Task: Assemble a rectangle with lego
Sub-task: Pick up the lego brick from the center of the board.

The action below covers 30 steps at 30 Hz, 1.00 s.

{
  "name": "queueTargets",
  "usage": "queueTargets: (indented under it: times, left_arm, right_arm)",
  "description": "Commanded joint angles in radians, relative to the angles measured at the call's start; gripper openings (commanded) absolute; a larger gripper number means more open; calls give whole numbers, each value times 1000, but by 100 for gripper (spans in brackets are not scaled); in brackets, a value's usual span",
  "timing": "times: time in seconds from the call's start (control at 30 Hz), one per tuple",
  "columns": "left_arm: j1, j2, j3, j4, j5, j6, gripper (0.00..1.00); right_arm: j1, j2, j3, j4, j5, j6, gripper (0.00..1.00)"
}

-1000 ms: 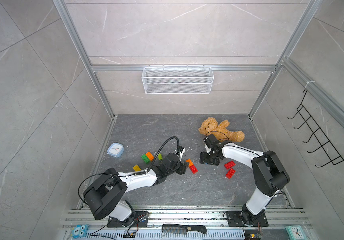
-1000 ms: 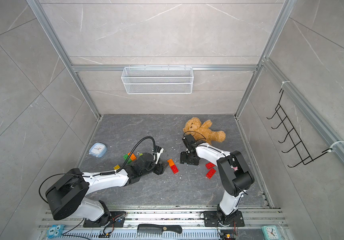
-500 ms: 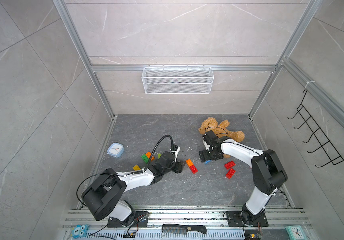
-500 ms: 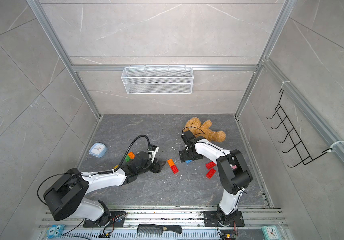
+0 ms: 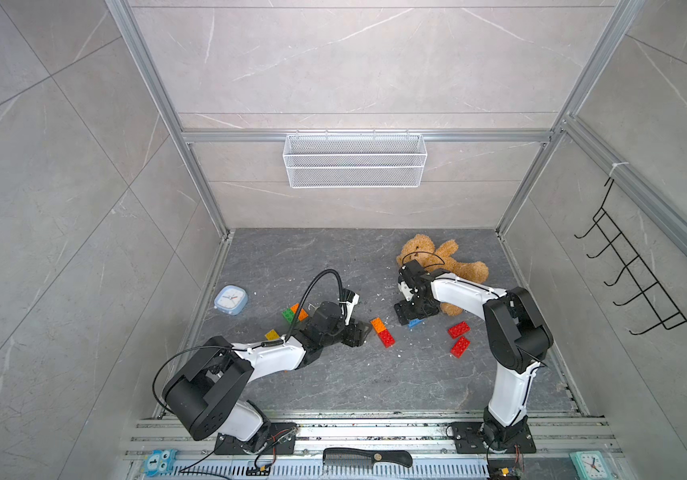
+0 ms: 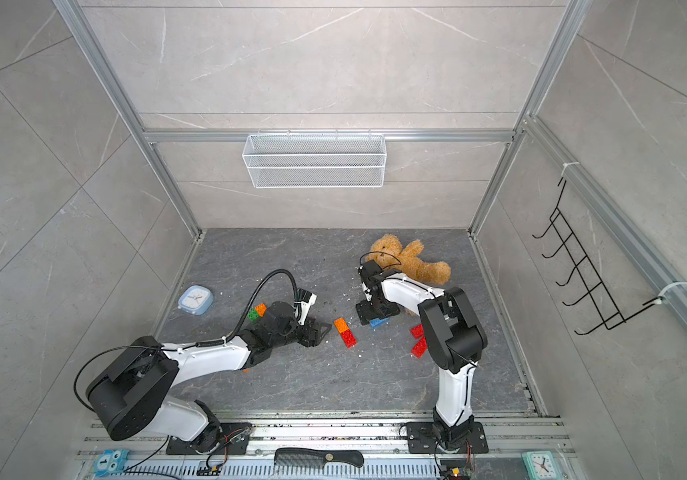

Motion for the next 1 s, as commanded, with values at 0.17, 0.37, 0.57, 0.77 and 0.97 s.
queueTargets:
  times: [0.17,0.37,0.57,0.77,0.97]
  left_arm:
    - [5,19,10,52,32,-18,68]
    - [4,23,9,56,29,-21,67]
    - [13,-2,-6,51,-1,-34,66]
    - [64,-160,-47,-72,-75,-11,67]
    - [-16,-155,-27,-225,-140,114,72]
  right_arm:
    - [5,-24,-18,-44,14,23,79]
    - [5,-18,-2,-45,19,26,70]
    - [10,-59,-10,-45,30,42,59]
    - [41,-225,-31,-76,12,43,51]
    - [117,-267,-19,-127,-22,-43,53]
